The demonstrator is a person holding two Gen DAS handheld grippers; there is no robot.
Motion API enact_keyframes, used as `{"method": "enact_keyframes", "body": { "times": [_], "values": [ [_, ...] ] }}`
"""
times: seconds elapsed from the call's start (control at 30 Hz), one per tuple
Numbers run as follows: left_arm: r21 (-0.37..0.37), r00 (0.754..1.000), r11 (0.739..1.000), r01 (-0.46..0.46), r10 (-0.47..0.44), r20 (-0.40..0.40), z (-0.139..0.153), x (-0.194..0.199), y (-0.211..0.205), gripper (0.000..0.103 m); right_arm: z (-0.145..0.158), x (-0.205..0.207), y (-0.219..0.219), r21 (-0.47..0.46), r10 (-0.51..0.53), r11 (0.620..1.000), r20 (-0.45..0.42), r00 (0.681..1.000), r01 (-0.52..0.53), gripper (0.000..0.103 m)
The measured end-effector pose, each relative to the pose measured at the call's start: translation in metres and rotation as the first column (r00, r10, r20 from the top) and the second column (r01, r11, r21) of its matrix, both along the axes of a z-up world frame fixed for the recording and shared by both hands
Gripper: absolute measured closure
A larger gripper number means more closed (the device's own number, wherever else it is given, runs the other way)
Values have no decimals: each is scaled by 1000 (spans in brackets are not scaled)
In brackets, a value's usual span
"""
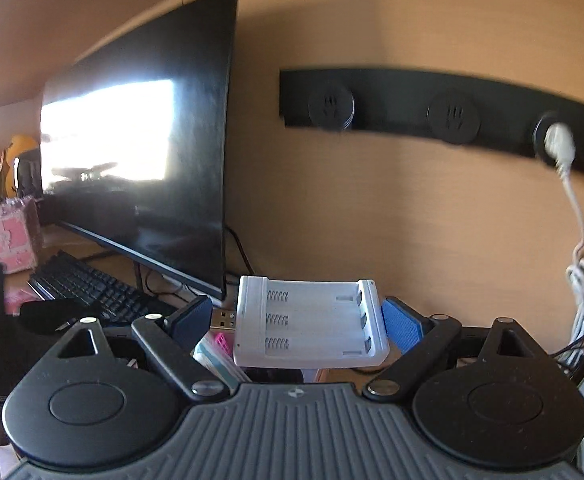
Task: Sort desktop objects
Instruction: 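Lift the wet-wipe pack and charger and carry both toward the pink box, then lower the wet-wipe pack and charger into the pink box and open both tools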
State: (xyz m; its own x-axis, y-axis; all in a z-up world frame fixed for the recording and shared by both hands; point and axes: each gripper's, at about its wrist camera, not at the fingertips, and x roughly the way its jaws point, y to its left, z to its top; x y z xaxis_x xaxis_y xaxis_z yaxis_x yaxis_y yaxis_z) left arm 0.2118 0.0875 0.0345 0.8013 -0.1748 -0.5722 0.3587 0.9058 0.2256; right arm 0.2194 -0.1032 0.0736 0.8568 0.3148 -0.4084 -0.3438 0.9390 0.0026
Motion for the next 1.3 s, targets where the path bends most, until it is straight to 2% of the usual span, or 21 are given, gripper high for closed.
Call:
{"method": "enact_keyframes", "body": {
  "times": [0.17, 0.23, 0.3, 0.4, 0.47, 0.57, 0.6, 0.67, 0.83, 0.87, 0.9, 0.93, 0.97, 1.0, 1.03, 1.07, 1.1, 1.17, 1.3],
  "values": [
    [1, 998, 999, -49, 49, -31, -17, -3, 10, 5, -18, 31, 13, 48, -9, 999, -91, 996, 14, 12],
    [37, 994, 993, -114, 114, 1, -19, -2, 13, 5, -23, 40, 20, 72, 12, 997, -121, 993, -4, 12],
    [44, 978, 977, -209, 208, 25, -17, 9, 23, 6, -28, 49, 31, 71, 27, 997, -137, 990, -18, 12],
    [-18, 953, 953, -304, 304, -4, -11, 18, 45, 6, -33, 69, 49, 94, 58, 995, -167, 984, -43, 12],
    [-91, 951, 947, -308, 306, -41, -8, 17, 56, 5, -38, 89, 63, 145, 88, 988, -199, 976, -60, 12],
    [-160, 958, 945, -286, 278, -75, -8, 6, 59, 3, -55, 119, 84, 199, 106, 978, -235, 966, -58, 10],
    [-171, 960, 946, -277, 267, -79, -9, 1, 59, 3, -62, 128, 92, 186, 100, 981, -237, 966, -56, 3],
    [-184, 963, 946, -268, 255, -89, -12, -9, 62, 3, -77, 134, 105, 98, 64, 994, -255, 965, -40, 2],
    [-238, 957, 930, -280, 252, -141, -23, -40, 78, 3, -89, 86, 96, 17, 110, 994, -189, 976, -108, 3],
    [-251, 956, 927, -280, 247, -158, -26, -45, 79, 3, -91, 76, 92, 5, 121, 992, -182, 976, -122, 5],
    [-259, 954, 924, -281, 241, -177, -31, -49, 79, 2, -92, 68, 88, 2, 127, 992, -184, 975, -129, 13],
    [-261, 953, 923, -282, 238, -190, -34, -52, 78, 2, -93, 64, 86, 5, 132, 991, -196, 972, -134, 27],
    [-261, 951, 923, -285, 236, -201, -37, -54, 77, 2, -95, 62, 83, 11, 138, 990, -217, 966, -139, 36],
    [-260, 948, 921, -289, 237, -212, -39, -57, 75, 2, -98, 60, 82, 22, 140, 990, -251, 958, -139, 55],
    [-263, 946, 920, -291, 237, -220, -40, -57, 74, 2, -102, 61, 80, 45, 142, 990, -293, 945, -134, 61],
    [-268, 946, 919, -290, 234, -223, -40, -57, 73, 2, -107, 63, 80, 83, 155, 987, -332, 930, -135, 61],
    [-274, 948, 918, -286, 229, -223, -39, -56, 71, 2, -108, 57, 78, 96, 156, 987, -332, 930, -131, 61],
    [-278, 952, 921, -273, 218, -215, -36, -58, 66, 2, -110, 60, 86, 88, 157, 987, -325, 933, -135, 61],
    [-275, 960, 930, -245, 194, -200, -32, -53, 57, 2, -109, 81, 95, 110, 153, 987, -386, 910, -120, 59]
  ]
}}
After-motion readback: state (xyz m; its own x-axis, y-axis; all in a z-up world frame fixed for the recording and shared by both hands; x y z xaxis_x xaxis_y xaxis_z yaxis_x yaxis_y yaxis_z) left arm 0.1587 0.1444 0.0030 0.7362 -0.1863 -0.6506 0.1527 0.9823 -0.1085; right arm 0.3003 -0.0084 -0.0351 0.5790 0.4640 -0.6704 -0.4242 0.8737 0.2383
